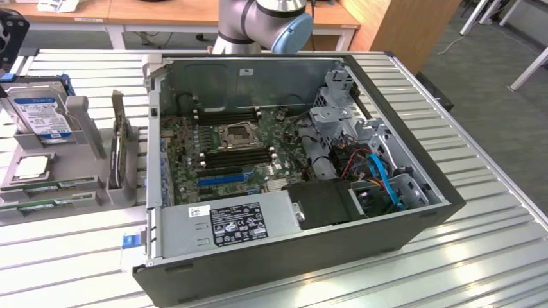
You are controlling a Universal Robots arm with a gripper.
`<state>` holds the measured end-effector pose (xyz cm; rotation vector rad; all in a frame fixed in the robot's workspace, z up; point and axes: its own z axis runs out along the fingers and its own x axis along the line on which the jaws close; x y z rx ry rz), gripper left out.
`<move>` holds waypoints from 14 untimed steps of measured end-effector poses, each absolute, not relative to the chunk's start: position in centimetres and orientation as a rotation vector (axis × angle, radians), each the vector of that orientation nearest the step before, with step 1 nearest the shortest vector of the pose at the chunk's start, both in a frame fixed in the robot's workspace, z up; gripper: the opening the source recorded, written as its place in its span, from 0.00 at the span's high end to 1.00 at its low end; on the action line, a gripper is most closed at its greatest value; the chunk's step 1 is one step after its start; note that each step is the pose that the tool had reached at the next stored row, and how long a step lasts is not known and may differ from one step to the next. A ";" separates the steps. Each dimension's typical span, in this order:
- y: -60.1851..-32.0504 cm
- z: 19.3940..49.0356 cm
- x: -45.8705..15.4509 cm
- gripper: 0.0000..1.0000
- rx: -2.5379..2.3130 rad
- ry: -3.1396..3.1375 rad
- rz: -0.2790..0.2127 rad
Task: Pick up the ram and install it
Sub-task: 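Pick up the ram and move it above insertion slot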
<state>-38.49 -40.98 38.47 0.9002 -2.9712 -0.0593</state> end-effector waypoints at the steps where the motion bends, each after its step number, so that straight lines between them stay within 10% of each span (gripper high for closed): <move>1: -41.0 38.5 -38.5 0.90 0.917 -2.965 -0.059; 14: -41.0 38.5 -38.5 0.90 1.149 -2.873 -0.055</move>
